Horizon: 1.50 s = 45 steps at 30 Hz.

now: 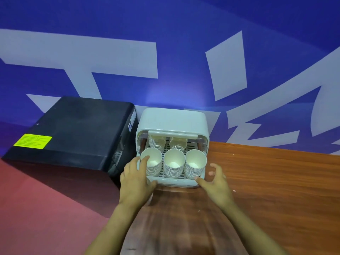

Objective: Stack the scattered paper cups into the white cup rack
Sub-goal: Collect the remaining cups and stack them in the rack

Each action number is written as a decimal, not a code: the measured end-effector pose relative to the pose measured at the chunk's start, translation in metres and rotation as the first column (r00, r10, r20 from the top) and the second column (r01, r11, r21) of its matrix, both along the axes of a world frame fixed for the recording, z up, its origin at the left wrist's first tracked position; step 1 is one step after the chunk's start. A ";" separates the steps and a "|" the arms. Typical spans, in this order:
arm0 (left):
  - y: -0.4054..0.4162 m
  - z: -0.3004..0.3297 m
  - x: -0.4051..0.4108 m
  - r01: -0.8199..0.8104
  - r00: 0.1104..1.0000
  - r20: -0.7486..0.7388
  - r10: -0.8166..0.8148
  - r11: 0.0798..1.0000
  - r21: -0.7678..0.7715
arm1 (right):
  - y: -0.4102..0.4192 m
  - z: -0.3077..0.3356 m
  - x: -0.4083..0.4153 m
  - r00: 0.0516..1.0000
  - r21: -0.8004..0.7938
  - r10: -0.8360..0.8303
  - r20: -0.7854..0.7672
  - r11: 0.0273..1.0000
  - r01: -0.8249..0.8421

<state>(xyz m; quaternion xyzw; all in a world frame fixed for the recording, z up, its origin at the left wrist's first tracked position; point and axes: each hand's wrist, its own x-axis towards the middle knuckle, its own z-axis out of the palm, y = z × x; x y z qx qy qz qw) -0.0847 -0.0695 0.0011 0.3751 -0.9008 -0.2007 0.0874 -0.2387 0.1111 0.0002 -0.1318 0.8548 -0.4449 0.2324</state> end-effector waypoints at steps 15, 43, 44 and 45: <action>-0.050 -0.013 -0.055 -0.088 0.996 0.034 0.083 0.977 0.192 | -0.061 -0.026 -0.031 0.782 -0.144 -0.269 0.563 0.899 0.414; -0.021 -0.009 0.010 0.004 0.940 0.301 -0.158 0.891 0.454 | -0.034 -0.027 0.008 0.855 -0.183 -0.191 0.482 0.932 0.312; -0.018 -0.009 0.009 0.001 0.950 0.273 -0.152 0.876 0.483 | -0.032 -0.026 0.010 0.860 -0.172 -0.181 0.478 0.940 0.294; -0.016 -0.008 0.009 -0.003 0.961 0.242 -0.135 0.868 0.496 | -0.029 -0.025 0.011 0.864 -0.162 -0.171 0.474 0.947 0.276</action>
